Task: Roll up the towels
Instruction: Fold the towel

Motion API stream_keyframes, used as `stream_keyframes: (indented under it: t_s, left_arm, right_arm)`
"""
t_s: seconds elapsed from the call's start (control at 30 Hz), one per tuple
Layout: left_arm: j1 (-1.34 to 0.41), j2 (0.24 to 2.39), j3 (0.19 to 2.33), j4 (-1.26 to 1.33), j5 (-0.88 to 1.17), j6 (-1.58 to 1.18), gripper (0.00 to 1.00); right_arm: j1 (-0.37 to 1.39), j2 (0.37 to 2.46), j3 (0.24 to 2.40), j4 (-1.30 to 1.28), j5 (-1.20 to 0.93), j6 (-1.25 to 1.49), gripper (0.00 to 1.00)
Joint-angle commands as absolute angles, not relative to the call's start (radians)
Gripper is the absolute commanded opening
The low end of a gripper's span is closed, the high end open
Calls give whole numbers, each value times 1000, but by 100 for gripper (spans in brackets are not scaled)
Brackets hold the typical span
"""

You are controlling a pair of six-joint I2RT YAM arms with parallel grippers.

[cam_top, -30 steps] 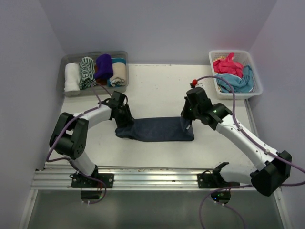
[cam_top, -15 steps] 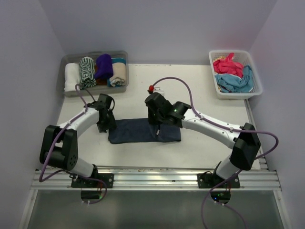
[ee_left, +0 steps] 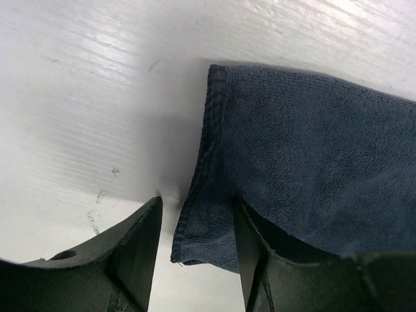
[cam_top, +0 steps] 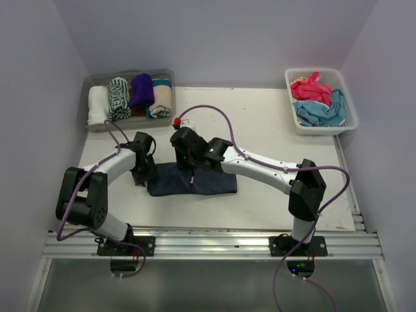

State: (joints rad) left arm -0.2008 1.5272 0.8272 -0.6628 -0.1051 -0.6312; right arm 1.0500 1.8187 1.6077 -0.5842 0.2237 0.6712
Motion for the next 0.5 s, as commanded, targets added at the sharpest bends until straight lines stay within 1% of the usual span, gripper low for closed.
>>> stream_keyframes:
  t_s: [0.0,0.17,0.47]
  left_arm:
    - [-166,1491,844,-672,-112,-600,51]
    - [-127,1456,856,-675,-95,-586,52]
    - [-127,1489,839,-650,-64,-581,52]
  right_arm:
    - [1060,1880,1710,-552,206,653,0]
    - [1080,1976,1784,-554,167,652,0]
    - [1094,2094,1882,-557,141,657,0]
